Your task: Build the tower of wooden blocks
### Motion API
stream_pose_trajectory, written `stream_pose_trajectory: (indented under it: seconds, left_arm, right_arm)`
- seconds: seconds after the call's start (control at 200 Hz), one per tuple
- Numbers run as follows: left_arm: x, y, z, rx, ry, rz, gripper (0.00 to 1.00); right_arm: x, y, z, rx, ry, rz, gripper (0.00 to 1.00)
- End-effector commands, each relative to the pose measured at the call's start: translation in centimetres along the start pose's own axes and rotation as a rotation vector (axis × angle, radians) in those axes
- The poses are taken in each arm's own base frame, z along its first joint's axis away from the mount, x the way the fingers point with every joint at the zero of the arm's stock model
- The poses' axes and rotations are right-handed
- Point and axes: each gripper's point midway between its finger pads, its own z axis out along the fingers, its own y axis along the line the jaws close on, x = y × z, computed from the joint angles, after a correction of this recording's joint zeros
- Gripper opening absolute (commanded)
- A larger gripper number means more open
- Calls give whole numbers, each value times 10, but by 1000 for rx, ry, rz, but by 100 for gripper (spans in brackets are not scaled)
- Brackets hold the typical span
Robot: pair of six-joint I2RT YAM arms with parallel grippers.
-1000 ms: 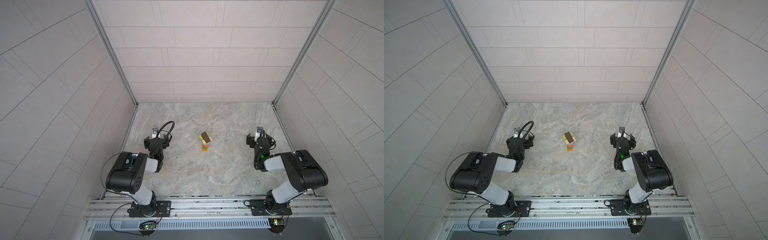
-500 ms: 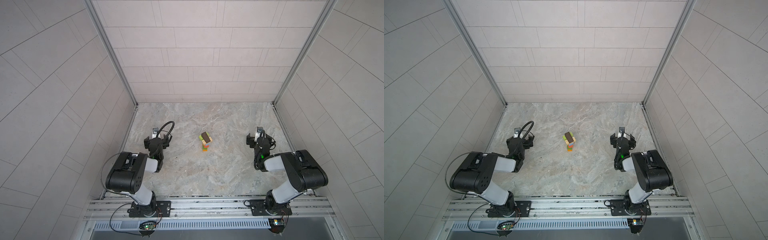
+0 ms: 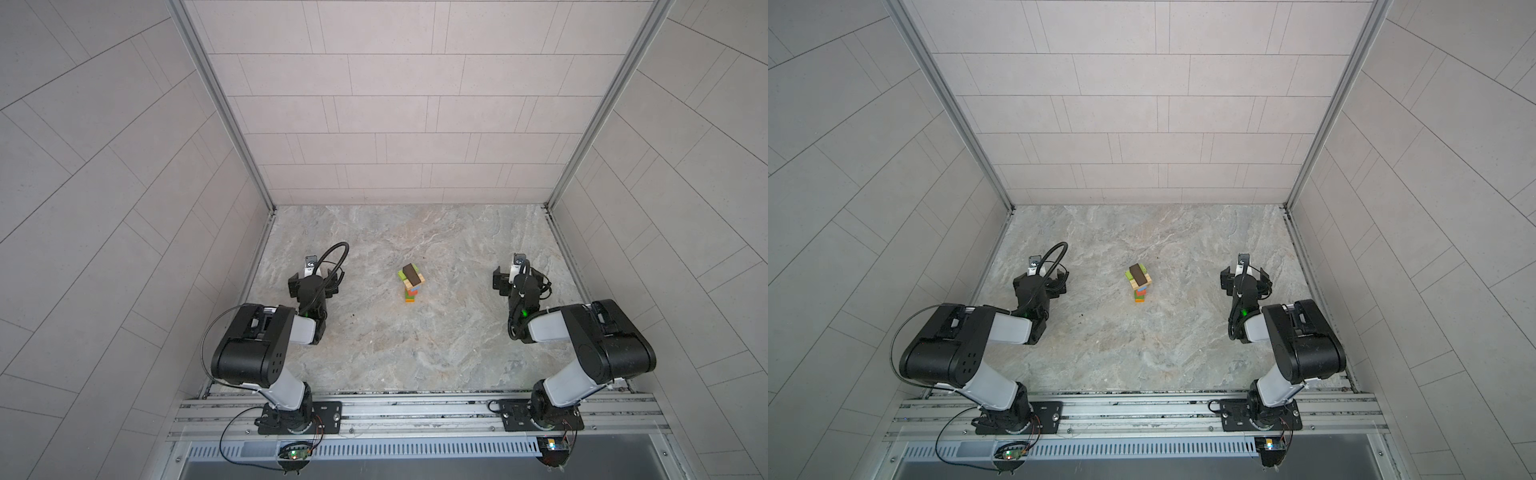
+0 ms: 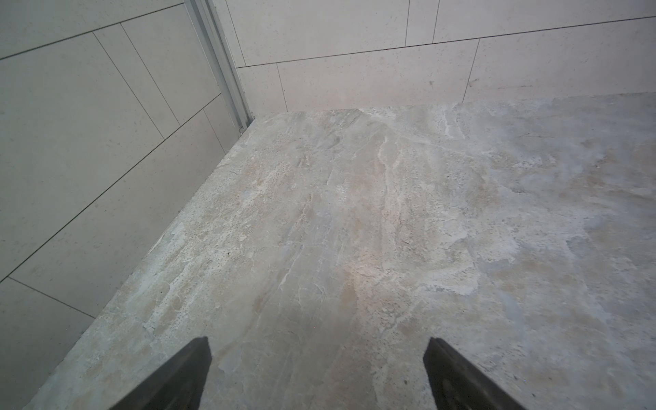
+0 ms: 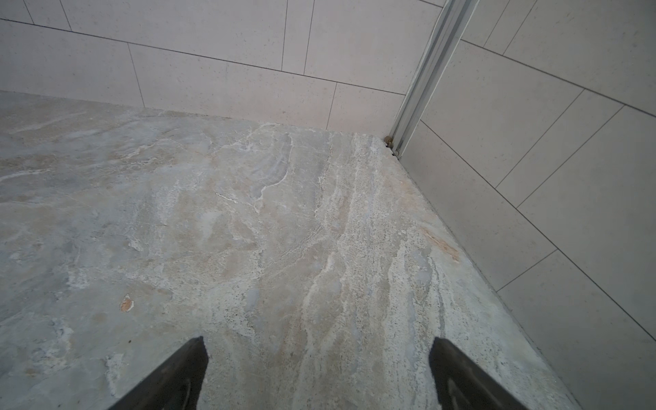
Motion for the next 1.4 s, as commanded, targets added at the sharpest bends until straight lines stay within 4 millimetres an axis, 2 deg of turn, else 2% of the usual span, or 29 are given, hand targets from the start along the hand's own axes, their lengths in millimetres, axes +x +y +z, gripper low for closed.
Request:
stream_pose_trajectory:
  seconds: [0.0,1.026,1.166,1.206,1.216,1.241,1.306,1.331,1.346,1.396]
  left_arm:
    - [-9,1,4,-1,-22,-14,100]
    - [-9,1,2,0,-27,-13,100]
    - [-10,-5,-7,46,-75,-9,100]
    - [-17,-4,-8,46,-105,-21,100]
    - [-9,-3,-10,47,-91,-16,100]
    - [-7,-4,-12,49,-91,-14,100]
    - [-7,-3,-9,45,-74,-11,100]
    - [0,-3,-8,40,-48,-4,100]
    - [-8,-4,-4,37,-56,-7,100]
    - [-9,-4,2,30,-22,-4,100]
  right_arm:
    - [2,2,0,-2,6,-8,99]
    - [2,1,0,-2,4,-8,99]
    - [1,2,-2,0,-7,-11,99]
    - [1,2,-3,1,-11,-14,100]
    - [1,2,-3,1,-12,-15,99]
    - [1,2,-3,1,-13,-15,99]
    - [2,3,-2,-1,-8,-16,99]
    - [2,4,-1,-7,-1,-17,99]
    - [2,5,0,-12,4,-16,99]
    - [3,5,3,-30,18,-6,100]
